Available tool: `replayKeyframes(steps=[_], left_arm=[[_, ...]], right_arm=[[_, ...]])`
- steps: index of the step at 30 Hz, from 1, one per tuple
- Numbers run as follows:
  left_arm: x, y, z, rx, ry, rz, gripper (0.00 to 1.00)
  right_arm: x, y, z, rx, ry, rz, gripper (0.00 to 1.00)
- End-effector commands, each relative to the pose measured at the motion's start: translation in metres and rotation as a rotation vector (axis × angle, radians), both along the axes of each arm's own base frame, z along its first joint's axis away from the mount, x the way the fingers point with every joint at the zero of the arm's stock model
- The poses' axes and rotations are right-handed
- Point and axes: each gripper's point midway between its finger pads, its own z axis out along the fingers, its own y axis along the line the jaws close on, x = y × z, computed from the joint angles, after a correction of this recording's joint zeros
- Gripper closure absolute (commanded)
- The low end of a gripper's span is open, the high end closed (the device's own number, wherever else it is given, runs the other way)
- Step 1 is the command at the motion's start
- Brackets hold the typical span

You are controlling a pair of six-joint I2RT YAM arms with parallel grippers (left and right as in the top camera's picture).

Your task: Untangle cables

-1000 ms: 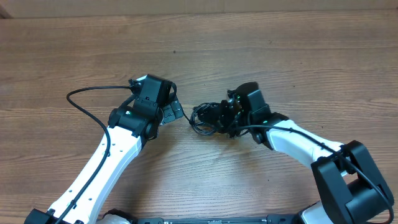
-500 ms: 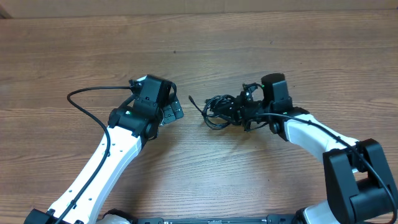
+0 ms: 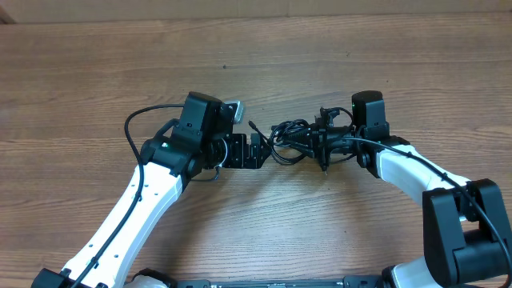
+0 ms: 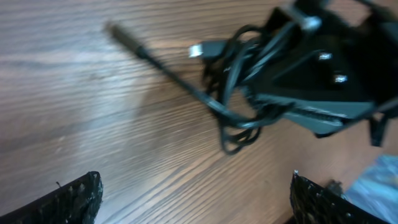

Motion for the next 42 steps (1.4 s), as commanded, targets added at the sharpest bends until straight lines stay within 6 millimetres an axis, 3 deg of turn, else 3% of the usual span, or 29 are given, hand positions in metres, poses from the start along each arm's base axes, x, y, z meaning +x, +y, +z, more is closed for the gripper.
replayKeyframes(steps=[1, 5, 7, 9, 20, 29, 37, 40, 42], left_arm=[[-0.003, -0.021, 0.02, -0.11, -0.052, -0.121, 0.05], [-0.002, -0.031, 0.032, -0.176, -0.079, -0.156, 0.08], [0.0, -0.034, 0.035, -0.182, -0.096, -0.161, 0.0], [0.003, -0.03, 0.032, -0.159, -0.104, -0.143, 0.0], [0.007, -0.024, 0.027, -0.12, -0.107, -0.115, 0.03], [0.005, -0.024, 0.026, -0.118, -0.099, -0.115, 0.06], [0.006, -0.023, 0.025, -0.109, -0.107, -0.116, 0.05], [0.008, -0.021, 0.024, -0.098, -0.11, -0.107, 0.08], [0.008, -0.021, 0.024, -0.095, -0.112, -0.105, 0.18]], right_arm=[[-0.007, 0.002, 0.025, 0.074, 0.005, 0.048, 0.96], [-0.009, 0.003, 0.031, 0.104, 0.044, 0.06, 0.96], [-0.008, 0.006, 0.05, 0.162, -0.029, 0.106, 0.96], [-0.007, 0.007, 0.059, 0.185, -0.064, 0.122, 0.96], [-0.008, 0.007, 0.061, 0.19, -0.067, 0.128, 0.96], [0.0, 0.007, 0.061, 0.189, 0.057, 0.064, 0.96], [0.006, 0.009, 0.079, 0.226, 0.053, 0.052, 0.96], [0.008, 0.01, 0.09, 0.248, 0.022, 0.053, 0.95], [0.009, 0.01, 0.095, 0.257, 0.006, 0.054, 0.96]])
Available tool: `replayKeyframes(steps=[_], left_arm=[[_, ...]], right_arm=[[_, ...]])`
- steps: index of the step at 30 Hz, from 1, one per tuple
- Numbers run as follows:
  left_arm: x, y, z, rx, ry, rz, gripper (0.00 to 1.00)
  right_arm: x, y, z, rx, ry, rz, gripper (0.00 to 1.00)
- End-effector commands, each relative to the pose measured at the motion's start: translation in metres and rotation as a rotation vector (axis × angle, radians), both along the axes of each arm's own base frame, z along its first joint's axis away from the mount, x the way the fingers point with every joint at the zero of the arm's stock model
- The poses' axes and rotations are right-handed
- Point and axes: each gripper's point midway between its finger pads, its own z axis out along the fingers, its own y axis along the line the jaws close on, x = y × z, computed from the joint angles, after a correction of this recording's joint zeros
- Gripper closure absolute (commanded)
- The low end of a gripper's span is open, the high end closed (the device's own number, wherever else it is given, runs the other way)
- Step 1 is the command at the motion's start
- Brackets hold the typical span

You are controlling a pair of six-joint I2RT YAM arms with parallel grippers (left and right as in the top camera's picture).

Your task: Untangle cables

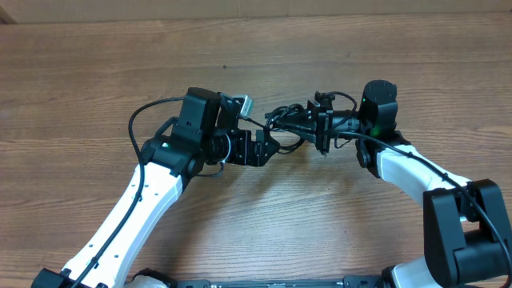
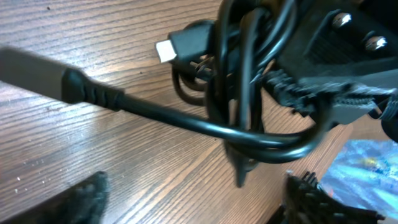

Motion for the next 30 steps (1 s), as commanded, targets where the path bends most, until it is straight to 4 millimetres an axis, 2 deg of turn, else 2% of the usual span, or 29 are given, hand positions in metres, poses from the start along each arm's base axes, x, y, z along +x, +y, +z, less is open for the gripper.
replayKeyframes(steps=[1, 5, 7, 11, 15, 18, 23, 30], left_arm=[[0.004, 0.001, 0.003, 0.019, -0.033, -0.004, 0.25], [0.009, 0.007, 0.0, 0.056, -0.047, 0.028, 0.53], [0.011, 0.009, -0.001, 0.069, -0.053, 0.04, 0.56], [0.012, 0.01, -0.001, 0.072, -0.057, 0.043, 0.52], [0.013, 0.009, -0.001, 0.07, -0.06, 0.043, 0.36], [0.013, 0.009, -0.001, 0.069, -0.057, 0.045, 0.31], [0.012, 0.008, 0.0, 0.063, -0.053, 0.04, 0.31], [0.011, 0.007, 0.0, 0.063, -0.054, 0.036, 0.34]], right_arm=[[0.0, 0.0, 0.022, 0.026, -0.007, 0.001, 0.96], [0.0, 0.0, 0.022, 0.026, -0.008, 0.003, 0.96], [-0.001, 0.001, 0.022, 0.026, -0.008, 0.005, 0.96], [-0.005, 0.007, 0.021, 0.026, -0.008, 0.022, 0.95], [-0.012, 0.015, 0.021, 0.026, -0.008, 0.048, 0.95], [-0.016, 0.023, 0.021, 0.025, -0.008, 0.062, 0.96], [-0.02, 0.033, 0.021, 0.022, -0.009, 0.069, 0.96], [-0.02, 0.034, 0.021, 0.021, -0.013, 0.066, 0.96]])
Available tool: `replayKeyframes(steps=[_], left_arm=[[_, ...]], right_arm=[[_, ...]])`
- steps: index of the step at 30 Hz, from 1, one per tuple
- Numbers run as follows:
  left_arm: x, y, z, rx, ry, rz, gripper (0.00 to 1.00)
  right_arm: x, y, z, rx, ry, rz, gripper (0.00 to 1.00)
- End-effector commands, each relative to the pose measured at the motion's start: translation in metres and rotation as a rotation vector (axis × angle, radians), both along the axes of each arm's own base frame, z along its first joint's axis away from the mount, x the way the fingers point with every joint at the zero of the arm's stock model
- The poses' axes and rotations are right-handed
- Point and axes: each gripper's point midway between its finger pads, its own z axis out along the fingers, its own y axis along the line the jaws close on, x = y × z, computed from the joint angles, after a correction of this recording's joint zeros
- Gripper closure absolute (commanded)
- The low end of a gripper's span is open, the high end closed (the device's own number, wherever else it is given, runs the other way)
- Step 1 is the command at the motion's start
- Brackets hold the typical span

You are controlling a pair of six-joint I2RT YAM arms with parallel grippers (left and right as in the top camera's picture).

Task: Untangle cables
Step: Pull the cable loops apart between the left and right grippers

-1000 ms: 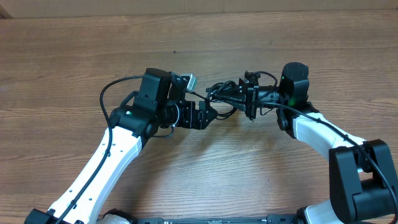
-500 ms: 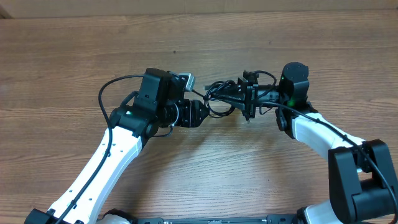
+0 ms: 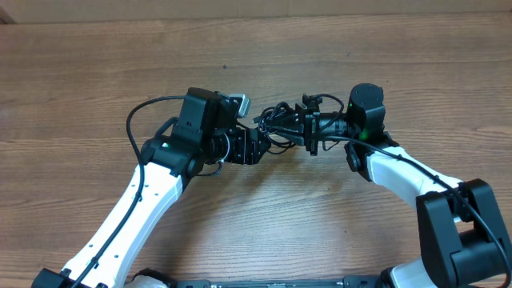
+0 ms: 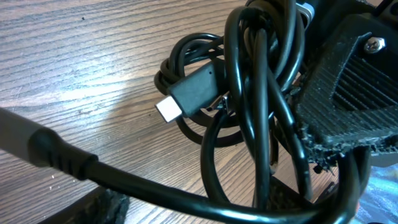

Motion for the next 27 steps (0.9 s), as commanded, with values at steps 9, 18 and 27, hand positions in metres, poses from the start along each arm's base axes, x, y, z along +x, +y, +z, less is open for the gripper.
replayKeyframes(steps=[9, 18, 27], left_arm=[[-0.031, -0.036, 0.018, -0.113, -0.027, -0.243, 0.18], [-0.018, -0.027, 0.012, -0.055, -0.03, -0.153, 0.14], [0.007, -0.009, 0.006, 0.018, -0.042, 0.042, 0.22]], right_arm=[[0.006, -0.002, 0.015, 0.009, -0.059, -0.035, 0.96], [0.006, -0.001, 0.014, 0.008, -0.059, -0.032, 0.96], [-0.006, 0.014, 0.014, 0.009, -0.059, 0.013, 0.96]])
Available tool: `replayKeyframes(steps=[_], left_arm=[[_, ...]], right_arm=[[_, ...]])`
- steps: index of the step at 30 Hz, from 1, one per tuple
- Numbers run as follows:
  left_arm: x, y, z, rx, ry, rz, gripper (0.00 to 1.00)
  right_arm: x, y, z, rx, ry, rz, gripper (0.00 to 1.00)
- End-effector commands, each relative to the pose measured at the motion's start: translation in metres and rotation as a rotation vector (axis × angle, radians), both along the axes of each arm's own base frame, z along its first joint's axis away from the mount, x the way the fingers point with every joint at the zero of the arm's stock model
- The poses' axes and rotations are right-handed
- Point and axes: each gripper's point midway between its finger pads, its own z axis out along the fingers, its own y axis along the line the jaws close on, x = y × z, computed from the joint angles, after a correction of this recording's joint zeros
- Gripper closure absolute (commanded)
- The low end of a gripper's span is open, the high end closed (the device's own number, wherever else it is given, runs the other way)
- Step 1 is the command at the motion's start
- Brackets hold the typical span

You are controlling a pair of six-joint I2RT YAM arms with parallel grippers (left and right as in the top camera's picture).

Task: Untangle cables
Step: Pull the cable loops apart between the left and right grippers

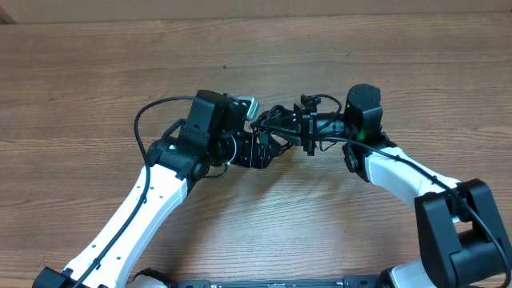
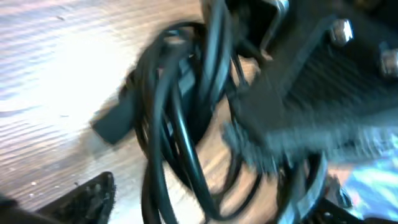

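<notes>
A tangle of thin black cables (image 1: pixel 277 120) hangs between my two grippers at mid-table. My right gripper (image 1: pixel 299 129) comes in from the right and is shut on the bundle's right side. The left wrist view is blurred and shows its black body (image 2: pixel 317 106) filling the right half. My left gripper (image 1: pixel 262 150) is at the bundle's left and lower side. It stands open (image 2: pixel 199 210), with several cable loops (image 2: pixel 171 124) running down between its fingers (image 2: pixel 87 196). A dark plug (image 2: pixel 112 126) sticks out to the left of the loops.
The wooden table (image 1: pixel 96 72) stretches all around, and its far edge runs along the top of the overhead view. The left arm's own black cable (image 1: pixel 148 112) loops out to the left of its wrist. Something pale blue (image 2: pixel 373 180) shows at the lower right of the left wrist view.
My left gripper has moved a little right, further into the bundle, so the loops now lie between its fingers. The plug has shifted left in the wrist view. The right gripper has barely moved.
At first my left gripper stood open, left of the bundle held by the right gripper, with one plug end trailing on the table. Then the right gripper held the bundle farther back and the left was closer. By 0.9 s ago both had closed in, and now the loops sit inside the left fingers.
</notes>
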Motion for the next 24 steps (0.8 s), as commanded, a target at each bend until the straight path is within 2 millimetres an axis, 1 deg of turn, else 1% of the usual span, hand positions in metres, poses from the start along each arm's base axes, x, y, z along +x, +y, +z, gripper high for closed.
replayKeyframes(steps=[1, 3, 4, 7, 9, 10, 12, 14, 16, 17, 19, 21, 24], left_arm=[[0.014, 0.005, 0.006, 0.014, -0.034, 0.074, 0.26], [0.016, 0.004, 0.007, 0.011, -0.045, 0.075, 0.35], [0.017, 0.004, 0.008, 0.01, -0.051, 0.077, 0.41], [0.018, 0.004, 0.009, 0.01, -0.056, 0.078, 0.68], [0.018, 0.004, 0.009, 0.01, -0.056, 0.077, 0.89], [0.018, 0.004, 0.009, 0.011, -0.058, 0.075, 0.96], [0.018, 0.004, 0.008, 0.013, -0.056, 0.073, 0.96], [0.016, 0.005, 0.006, 0.024, -0.056, 0.062, 0.96], [0.013, 0.006, 0.004, 0.034, -0.046, 0.055, 0.96], [0.011, 0.007, 0.002, 0.039, -0.033, 0.055, 0.96], [0.006, 0.008, -0.001, 0.043, -0.009, 0.048, 0.96], [0.001, 0.007, -0.003, 0.042, 0.013, 0.037, 0.96], [-0.006, 0.01, -0.008, 0.058, 0.047, 0.032, 0.96]], right_arm=[[-0.008, 0.009, 0.015, 0.015, -0.053, 0.029, 0.95], [-0.009, 0.01, 0.015, 0.015, -0.053, 0.035, 0.95], [-0.01, 0.011, 0.015, 0.015, -0.053, 0.038, 0.96], [-0.011, 0.012, 0.015, 0.015, -0.053, 0.042, 0.95], [-0.011, 0.012, 0.015, 0.015, -0.054, 0.042, 0.96], [-0.011, 0.012, 0.015, 0.015, -0.059, 0.041, 0.96], [-0.01, 0.012, 0.015, 0.012, -0.099, 0.037, 0.96], [-0.006, 0.011, 0.013, 0.002, -0.156, 0.02, 0.92], [0.001, 0.009, 0.009, -0.02, -0.259, -0.011, 0.83], [0.004, 0.007, 0.006, -0.035, -0.3, -0.025, 0.76], [0.012, 0.002, -0.007, -0.085, -0.325, -0.062, 0.75], [0.018, -0.004, -0.025, -0.15, -0.281, -0.103, 0.75], [0.027, -0.017, -0.051, -0.262, -0.275, -0.16, 0.75]])
